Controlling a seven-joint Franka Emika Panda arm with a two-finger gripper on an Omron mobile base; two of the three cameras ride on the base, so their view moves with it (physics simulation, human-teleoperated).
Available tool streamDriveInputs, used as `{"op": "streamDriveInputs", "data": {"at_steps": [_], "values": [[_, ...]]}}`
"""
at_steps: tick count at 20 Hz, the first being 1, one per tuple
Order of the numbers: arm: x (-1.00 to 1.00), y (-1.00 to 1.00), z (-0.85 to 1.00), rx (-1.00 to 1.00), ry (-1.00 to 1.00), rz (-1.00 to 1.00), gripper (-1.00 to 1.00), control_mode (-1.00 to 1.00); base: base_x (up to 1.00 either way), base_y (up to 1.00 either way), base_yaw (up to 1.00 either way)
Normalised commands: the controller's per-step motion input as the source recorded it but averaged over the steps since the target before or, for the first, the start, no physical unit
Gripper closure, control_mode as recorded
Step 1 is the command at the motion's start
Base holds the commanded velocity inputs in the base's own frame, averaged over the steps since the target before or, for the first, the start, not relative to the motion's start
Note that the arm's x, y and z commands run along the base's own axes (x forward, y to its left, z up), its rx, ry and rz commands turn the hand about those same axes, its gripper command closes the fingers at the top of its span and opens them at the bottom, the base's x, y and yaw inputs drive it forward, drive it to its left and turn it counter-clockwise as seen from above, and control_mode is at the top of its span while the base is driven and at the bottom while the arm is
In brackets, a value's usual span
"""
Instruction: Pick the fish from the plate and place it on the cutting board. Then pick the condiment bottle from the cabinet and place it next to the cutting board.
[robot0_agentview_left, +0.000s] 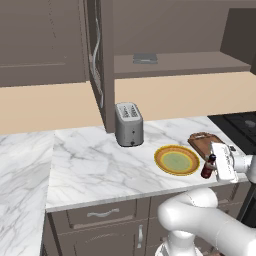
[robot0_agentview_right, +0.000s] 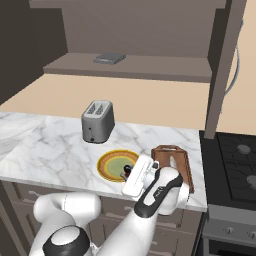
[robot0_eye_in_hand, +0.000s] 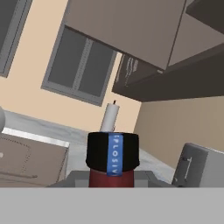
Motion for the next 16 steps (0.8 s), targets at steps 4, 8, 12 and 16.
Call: {"op": "streamDriveInputs", "data": {"at_steps": [4,8,12,16], "values": [[0.21,-0.08,-0.11,0.0,0.0,-0.01,1.0,-1.0,0.0,0.0,0.0],[0.2,-0.11,-0.11,0.0,0.0,-0.01,1.0,-1.0,0.0,0.0,0.0],[0.19,-0.14,-0.13,0.0,0.0,0.0,1.0,-1.0,0.0,0.0,0.0],[0.19,-0.16,-0.16,0.0,0.0,0.0,1.0,-1.0,0.0,0.0,0.0]]}}
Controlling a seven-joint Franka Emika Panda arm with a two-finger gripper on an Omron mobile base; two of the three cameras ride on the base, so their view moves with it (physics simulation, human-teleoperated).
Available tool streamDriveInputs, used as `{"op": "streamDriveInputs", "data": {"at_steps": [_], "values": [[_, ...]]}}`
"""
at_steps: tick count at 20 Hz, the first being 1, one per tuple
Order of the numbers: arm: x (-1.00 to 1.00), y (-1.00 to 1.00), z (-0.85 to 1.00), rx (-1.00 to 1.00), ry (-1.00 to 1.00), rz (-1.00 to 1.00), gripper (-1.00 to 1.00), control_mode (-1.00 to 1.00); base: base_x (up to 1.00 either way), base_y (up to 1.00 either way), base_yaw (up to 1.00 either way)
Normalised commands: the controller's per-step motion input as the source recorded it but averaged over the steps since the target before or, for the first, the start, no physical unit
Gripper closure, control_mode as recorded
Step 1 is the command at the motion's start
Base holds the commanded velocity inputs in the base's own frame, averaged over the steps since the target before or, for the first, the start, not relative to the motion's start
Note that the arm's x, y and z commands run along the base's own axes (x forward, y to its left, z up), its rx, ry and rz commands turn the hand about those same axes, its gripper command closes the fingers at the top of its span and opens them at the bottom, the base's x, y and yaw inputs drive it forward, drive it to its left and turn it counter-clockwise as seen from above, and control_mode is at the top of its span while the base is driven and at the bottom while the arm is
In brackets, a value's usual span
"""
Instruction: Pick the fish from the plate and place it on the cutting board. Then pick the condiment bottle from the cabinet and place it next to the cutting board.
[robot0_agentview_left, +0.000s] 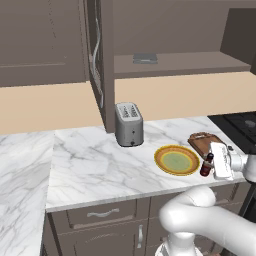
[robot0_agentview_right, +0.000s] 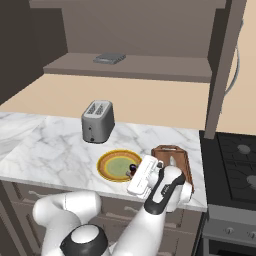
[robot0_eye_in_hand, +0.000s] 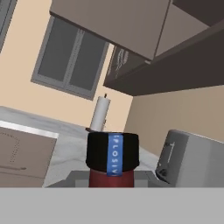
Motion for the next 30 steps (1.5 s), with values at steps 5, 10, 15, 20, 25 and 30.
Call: {"op": "streamDriveInputs", "data": {"at_steps": [5,10,15,20,25,30], "values": [[0.17,-0.15,-0.21,0.0,0.0,0.0,1.0,-1.0,0.0,0.0,0.0],[0.13,-0.12,-0.21,0.0,0.0,0.0,1.0,-1.0,0.0,0.0,0.0],[0.07,-0.1,-0.2,0.0,0.0,0.0,1.0,-1.0,0.0,0.0,0.0],[0.01,-0.1,-0.18,0.0,0.0,0.0,1.0,-1.0,0.0,0.0,0.0],[0.0,-0.02,-0.12,0.0,0.0,0.0,1.0,-1.0,0.0,0.0,0.0],[0.0,0.0,-0.06,0.0,0.0,0.0,1.0,-1.0,0.0,0.0,0.0]]}}
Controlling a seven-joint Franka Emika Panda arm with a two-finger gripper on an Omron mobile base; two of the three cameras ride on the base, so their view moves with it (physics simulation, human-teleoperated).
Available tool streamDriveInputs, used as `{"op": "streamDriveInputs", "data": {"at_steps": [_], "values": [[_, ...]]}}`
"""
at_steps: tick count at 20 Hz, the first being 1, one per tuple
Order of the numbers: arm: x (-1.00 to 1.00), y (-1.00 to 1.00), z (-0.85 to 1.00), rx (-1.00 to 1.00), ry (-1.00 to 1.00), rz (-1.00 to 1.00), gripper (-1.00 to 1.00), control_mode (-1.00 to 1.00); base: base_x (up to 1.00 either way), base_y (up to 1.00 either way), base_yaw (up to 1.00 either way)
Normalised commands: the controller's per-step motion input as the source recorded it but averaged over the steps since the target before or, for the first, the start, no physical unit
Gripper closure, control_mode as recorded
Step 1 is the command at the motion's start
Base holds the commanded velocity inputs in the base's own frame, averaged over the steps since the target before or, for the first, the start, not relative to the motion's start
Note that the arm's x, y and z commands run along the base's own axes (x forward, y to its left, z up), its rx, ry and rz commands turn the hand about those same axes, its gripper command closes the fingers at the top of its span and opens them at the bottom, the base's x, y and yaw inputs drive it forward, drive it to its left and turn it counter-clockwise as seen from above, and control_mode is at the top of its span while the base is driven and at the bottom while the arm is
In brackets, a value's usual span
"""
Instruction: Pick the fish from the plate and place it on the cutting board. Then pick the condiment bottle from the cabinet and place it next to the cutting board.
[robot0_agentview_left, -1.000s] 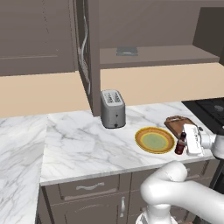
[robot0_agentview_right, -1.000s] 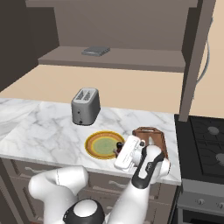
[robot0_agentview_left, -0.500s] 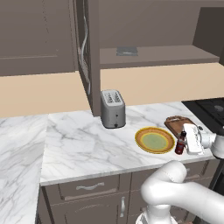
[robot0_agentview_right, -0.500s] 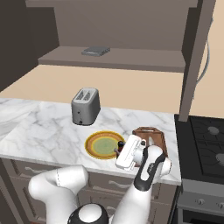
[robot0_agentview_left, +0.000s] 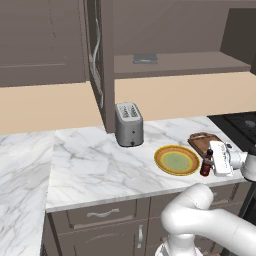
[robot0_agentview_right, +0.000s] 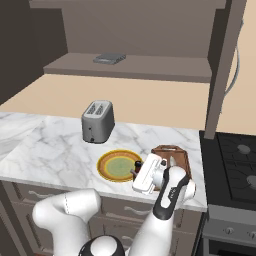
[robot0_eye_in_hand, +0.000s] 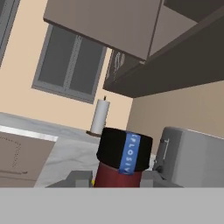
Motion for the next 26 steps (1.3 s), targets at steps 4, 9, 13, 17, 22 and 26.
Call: {"op": "streamDriveInputs", "data": {"at_steps": [4,9,13,17,22,26], "values": [[0.0,0.0,-0.02,0.0,0.0,0.0,-1.0,-1.0,0.0,0.0,0.0],[0.0,0.0,0.0,0.0,0.0,0.0,-1.0,-1.0,0.0,0.0,0.0],[0.0,0.0,0.0,0.0,0.0,0.0,-1.0,-1.0,0.0,0.0,0.0],[0.0,0.0,0.0,0.0,0.0,0.0,-1.0,-1.0,0.0,0.0,0.0],[0.0,-0.03,0.0,0.0,0.0,0.0,-1.0,-1.0,0.0,0.0,0.0],[0.0,-0.24,0.0,0.0,0.0,0.0,-1.0,-1.0,0.0,0.0,0.0]]}}
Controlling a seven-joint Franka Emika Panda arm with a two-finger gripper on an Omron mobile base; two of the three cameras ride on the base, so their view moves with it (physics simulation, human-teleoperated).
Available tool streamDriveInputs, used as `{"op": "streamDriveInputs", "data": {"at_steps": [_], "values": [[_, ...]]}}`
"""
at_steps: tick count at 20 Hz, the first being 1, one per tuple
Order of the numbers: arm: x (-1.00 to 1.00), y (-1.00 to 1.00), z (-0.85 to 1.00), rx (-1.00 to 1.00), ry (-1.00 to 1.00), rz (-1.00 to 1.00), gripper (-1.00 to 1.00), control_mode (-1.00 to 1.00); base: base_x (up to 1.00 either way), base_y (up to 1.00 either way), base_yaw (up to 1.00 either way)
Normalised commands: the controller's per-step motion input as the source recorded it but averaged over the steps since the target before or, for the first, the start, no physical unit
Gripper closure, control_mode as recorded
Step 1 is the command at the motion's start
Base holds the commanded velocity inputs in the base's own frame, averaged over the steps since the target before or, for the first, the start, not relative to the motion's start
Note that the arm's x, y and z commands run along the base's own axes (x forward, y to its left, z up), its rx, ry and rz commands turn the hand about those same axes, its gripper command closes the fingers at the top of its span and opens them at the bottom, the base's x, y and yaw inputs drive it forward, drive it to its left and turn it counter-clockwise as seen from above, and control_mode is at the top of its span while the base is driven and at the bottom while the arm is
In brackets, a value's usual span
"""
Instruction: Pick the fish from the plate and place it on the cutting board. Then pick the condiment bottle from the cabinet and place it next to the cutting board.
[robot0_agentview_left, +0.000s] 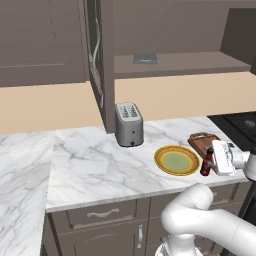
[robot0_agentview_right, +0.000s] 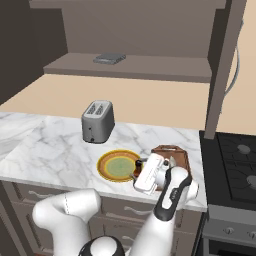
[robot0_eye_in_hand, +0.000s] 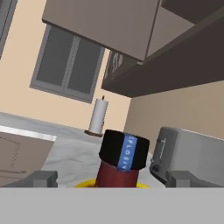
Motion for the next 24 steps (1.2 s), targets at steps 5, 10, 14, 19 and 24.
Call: {"op": "streamDriveInputs", "data": {"at_steps": [5,10,14,19,24], "values": [[0.0,-0.3,0.0,-0.01,0.0,0.0,-1.0,-1.0,0.0,0.0,0.0],[0.0,-0.26,0.0,-0.01,0.0,0.0,-1.0,-1.0,0.0,0.0,0.0],[-0.01,-0.15,0.0,-0.02,0.0,0.0,-1.0,-1.0,0.0,0.0,0.0],[-0.2,-0.02,0.0,-0.1,-0.09,-0.03,-1.0,-1.0,0.0,0.0,0.0],[-0.27,-0.04,0.0,-0.13,-0.18,-0.06,-1.0,-1.0,0.0,0.0,0.0]]}}
